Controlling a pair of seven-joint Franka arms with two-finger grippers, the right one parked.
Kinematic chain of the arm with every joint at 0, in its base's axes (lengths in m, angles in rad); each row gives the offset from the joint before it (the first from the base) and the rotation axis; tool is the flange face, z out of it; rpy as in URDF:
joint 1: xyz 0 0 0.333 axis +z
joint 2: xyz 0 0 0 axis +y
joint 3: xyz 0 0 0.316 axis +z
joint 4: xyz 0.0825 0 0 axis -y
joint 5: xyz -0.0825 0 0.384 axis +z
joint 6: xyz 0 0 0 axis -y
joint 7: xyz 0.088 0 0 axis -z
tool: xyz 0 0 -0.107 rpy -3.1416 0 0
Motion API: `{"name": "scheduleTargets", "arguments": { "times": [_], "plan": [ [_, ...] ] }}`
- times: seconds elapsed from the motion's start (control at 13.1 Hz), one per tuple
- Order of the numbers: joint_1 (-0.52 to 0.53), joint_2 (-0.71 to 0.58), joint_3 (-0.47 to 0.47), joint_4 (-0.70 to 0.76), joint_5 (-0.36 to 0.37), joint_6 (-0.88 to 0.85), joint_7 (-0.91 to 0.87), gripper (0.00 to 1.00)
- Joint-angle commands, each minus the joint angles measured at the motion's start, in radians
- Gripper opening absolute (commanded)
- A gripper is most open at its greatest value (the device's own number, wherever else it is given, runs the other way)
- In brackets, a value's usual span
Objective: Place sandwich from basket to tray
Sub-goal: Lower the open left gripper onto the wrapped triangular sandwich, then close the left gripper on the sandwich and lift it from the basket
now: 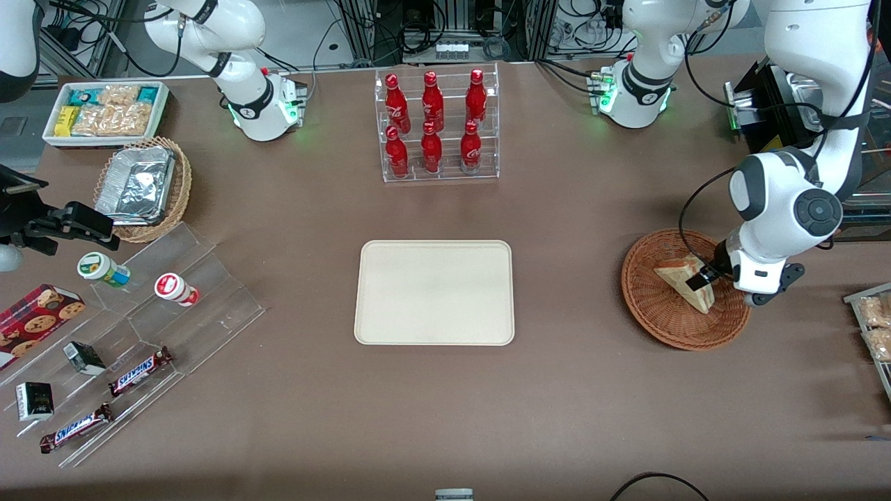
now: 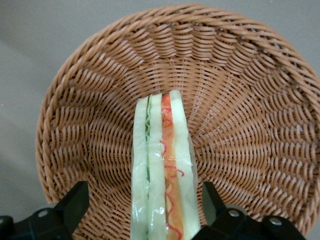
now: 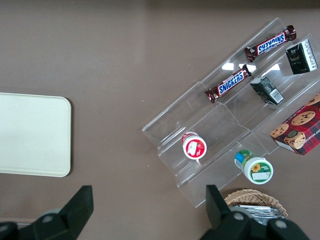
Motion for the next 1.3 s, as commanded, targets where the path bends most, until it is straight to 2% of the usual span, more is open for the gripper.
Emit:
{"name": "scheduleTargets", "arguments": {
  "times": [0.0,0.15,0.31,0.38,0.53,0.69,0.84,0.99,1.07,1.22],
  "plan": [
    [-0.013,0.036,-0.002,-0.012,-0.002,0.067,-0.023,1.0],
    [-0.037,0.068,-0.002,-0.012,-0.011,0.097,-0.032,0.97],
    [-0.042,0.075,-0.002,-0.011,-0.013,0.099,-0.071,0.86],
    [-0.045,0.075,-0.002,-0.012,-0.013,0.098,-0.074,0.79],
    [-0.046,0.068,-0.002,-0.012,-0.01,0.084,-0.066,0.5],
    [-0.043,0.059,-0.002,-0.008,0.003,0.038,-0.054,0.34],
    [-0.04,0.0,-0.002,0.014,0.004,-0.066,-0.054,0.3],
    [-0.051,-0.057,-0.008,0.119,0.004,-0.279,-0.054,0.27],
    [-0.094,-0.066,-0.011,0.174,0.007,-0.347,-0.054,0.26],
    [-0.198,-0.057,-0.009,0.236,0.007,-0.37,-0.065,0.26]
  ]
}}
